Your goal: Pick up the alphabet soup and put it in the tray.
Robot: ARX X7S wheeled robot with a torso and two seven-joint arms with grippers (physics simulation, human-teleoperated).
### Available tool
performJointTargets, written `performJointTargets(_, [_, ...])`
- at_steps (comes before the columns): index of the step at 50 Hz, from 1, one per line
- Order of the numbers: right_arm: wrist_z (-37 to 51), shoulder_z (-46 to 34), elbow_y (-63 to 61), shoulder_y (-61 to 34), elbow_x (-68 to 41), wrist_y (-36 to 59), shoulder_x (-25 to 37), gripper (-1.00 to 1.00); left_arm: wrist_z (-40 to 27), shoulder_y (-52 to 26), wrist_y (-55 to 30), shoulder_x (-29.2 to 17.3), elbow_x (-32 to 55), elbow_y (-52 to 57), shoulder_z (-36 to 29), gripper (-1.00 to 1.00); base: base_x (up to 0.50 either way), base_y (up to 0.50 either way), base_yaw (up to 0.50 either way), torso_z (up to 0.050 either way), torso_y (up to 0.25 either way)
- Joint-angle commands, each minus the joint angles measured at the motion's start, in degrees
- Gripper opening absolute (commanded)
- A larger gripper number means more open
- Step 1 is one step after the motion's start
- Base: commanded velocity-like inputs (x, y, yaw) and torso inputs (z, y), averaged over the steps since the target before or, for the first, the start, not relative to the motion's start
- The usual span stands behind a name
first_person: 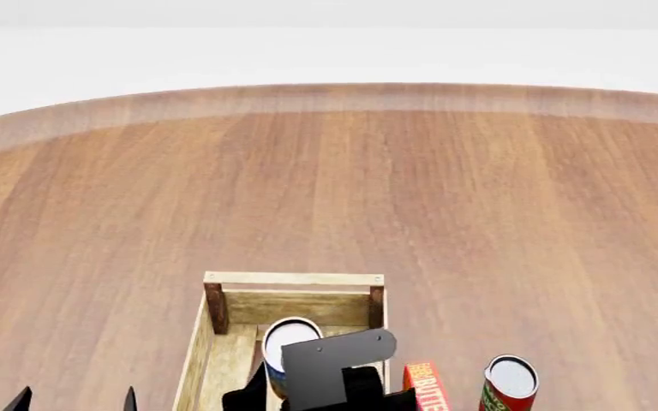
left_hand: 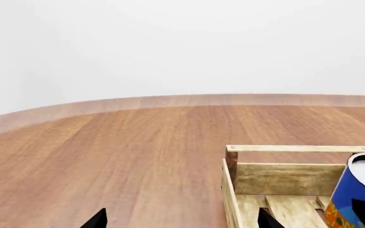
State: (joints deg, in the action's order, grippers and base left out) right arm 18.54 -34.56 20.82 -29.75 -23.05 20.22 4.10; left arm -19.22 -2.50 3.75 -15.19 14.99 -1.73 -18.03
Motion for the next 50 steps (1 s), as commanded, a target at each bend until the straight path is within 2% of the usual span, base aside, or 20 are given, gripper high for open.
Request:
performJointTargets(1, [-2.98,-2.05,5.24,-2.80,1.79,-2.66,-1.54,-1.00,-0.12,0.01,0.02,-0.19,0.29,0.12,-0.18,1.00,0.00,0.00,0.00,0.000,0.000])
performJointTargets(20, [-5.49,-6.92,17.67,-5.88,-0.01,-9.59,-3.57,-1.00,-0.45,0.00,0.13,-0.46,0.50,0.18,-0.49,1.00,0.00,0.00,0.00,0.001,0.001])
performJointTargets(50, [-3.40,-25.03,31.67,-12.03,-15.98,-19.09,-3.99,-1.00,-0.90,-0.10,0.28,-0.80,0.84,0.21,-0.91,1.00,0.00,0.00,0.00,0.000,0.001])
